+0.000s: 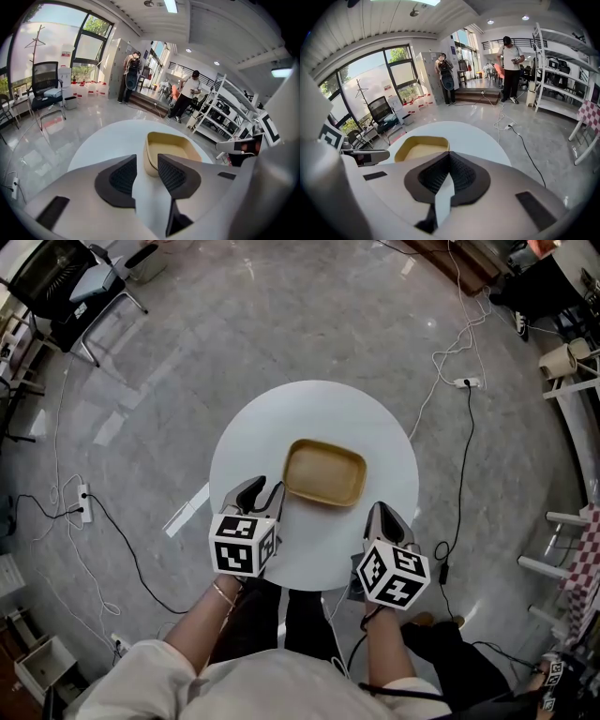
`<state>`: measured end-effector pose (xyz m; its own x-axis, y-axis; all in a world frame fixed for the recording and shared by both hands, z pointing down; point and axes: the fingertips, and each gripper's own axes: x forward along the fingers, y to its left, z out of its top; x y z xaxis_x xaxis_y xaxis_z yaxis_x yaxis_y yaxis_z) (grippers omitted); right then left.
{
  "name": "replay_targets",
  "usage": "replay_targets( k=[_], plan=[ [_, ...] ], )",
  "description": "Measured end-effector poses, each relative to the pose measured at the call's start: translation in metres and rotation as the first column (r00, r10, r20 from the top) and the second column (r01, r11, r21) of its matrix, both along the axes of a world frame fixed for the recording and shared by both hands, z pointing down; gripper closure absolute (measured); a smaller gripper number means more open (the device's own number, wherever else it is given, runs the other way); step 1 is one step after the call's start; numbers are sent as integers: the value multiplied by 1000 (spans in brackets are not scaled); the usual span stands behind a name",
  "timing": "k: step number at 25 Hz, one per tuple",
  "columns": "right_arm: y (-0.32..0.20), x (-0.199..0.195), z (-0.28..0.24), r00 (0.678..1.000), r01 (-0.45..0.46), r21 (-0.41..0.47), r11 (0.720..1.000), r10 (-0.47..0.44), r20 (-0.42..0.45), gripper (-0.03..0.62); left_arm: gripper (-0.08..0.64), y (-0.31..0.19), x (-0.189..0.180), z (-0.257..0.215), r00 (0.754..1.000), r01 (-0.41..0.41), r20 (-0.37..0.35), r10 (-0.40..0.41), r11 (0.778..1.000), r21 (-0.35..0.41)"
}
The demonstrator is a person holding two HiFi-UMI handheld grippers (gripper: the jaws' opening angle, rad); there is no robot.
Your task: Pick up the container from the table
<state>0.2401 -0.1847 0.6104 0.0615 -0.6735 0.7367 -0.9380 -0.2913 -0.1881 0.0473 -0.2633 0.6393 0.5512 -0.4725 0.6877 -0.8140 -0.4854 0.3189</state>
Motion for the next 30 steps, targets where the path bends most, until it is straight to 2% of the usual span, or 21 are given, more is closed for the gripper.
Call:
replay_targets(
  k=[9,30],
  plan=[
    [-4,7,8,1000,-18,-17,1000,18,2,568,407,-13,15,5,1000,-19,-6,19,1000,-15],
    [-8,21,22,999,-53,-52,997,53,3,568,425,-29,30,23,1000,-22,-11,21,997,-75]
  ],
)
